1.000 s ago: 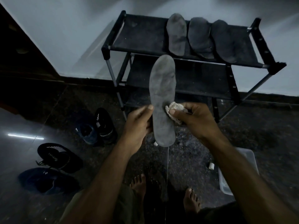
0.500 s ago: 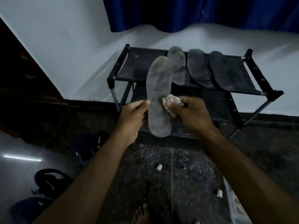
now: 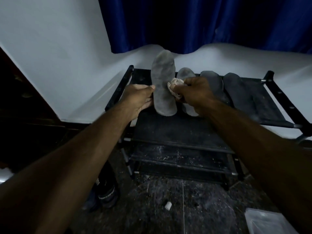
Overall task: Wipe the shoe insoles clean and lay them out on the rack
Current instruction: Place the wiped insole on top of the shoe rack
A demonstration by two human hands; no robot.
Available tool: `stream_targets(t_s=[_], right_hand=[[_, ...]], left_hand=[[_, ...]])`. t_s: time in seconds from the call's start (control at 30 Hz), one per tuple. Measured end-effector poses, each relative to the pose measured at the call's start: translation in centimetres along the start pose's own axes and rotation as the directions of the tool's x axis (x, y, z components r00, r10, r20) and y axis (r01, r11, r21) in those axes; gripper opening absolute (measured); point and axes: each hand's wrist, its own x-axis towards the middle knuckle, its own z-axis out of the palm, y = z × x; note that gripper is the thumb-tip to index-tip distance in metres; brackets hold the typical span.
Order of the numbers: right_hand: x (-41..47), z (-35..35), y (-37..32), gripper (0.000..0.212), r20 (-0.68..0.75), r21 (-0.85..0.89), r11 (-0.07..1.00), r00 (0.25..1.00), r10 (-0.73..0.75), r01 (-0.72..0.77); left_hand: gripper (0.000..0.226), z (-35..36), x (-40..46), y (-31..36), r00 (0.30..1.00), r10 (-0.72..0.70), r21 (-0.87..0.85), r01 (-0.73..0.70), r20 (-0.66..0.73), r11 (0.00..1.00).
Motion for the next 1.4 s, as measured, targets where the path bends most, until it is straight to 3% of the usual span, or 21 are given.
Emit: stream_targets(t_s=[0.17, 0.27, 0.43, 0.53, 0.67, 0.9, 1.17, 1.4], right_hand=[[2.0, 0.3, 1.8, 0.037, -0.033, -0.136, 0.986, 0.995, 0.091, -0.095], [2.5, 0.4, 2.8, 0.034, -0.051, -0.237, 0.968, 0.996, 0.076, -0.086], [3.1, 0.5, 3.0, 0.032, -0.053, -0.248, 0.963, 0.994, 0.096, -0.106], [3.3, 0.6, 3.2, 0.033, -0.049, -0.219, 0.97, 0.994, 0.095, -0.104], [3.5, 0.7, 3.5, 0.039, -0.058, -0.166, 0.982, 0.995, 0.08, -0.089], [4.1, 0.4, 4.1, 0.027, -0.094, -0.105, 0.979, 0.981, 0.167, -0.176], [4.4, 0.2, 4.4, 0.029, -0.082, -0.085, 0.974, 0.975, 0.205, -0.211], [4.4, 0.0, 4.4, 0.016, -0.089, 0.018, 0.97, 0.966, 0.242, -0.241]], left_hand=[[0.007, 0.6, 1.6, -0.2, 0.999, -0.041, 0.073, 0.042, -0.015, 0.996], [0.012, 0.9, 2.4, -0.3, 0.997, -0.056, 0.13, 0.062, -0.052, 0.99], [0.021, 1.0, 3.4, -0.3, 0.991, -0.119, 0.192, 0.13, -0.068, 0.973], [0.043, 1.1, 3.3, -0.4, 0.989, -0.134, 0.173, 0.144, -0.067, 0.974], [0.047, 1.2, 3.4, -0.5, 0.987, -0.145, 0.166, 0.154, -0.065, 0.974], [0.062, 1.5, 3.9, -0.8, 0.986, -0.114, 0.178, 0.134, -0.12, 0.975], [0.062, 1.7, 4.7, -1.1, 0.987, -0.071, 0.267, 0.109, -0.147, 0.958], [0.054, 1.4, 5.0, -1.5, 0.987, -0.05, 0.291, 0.094, -0.156, 0.952]])
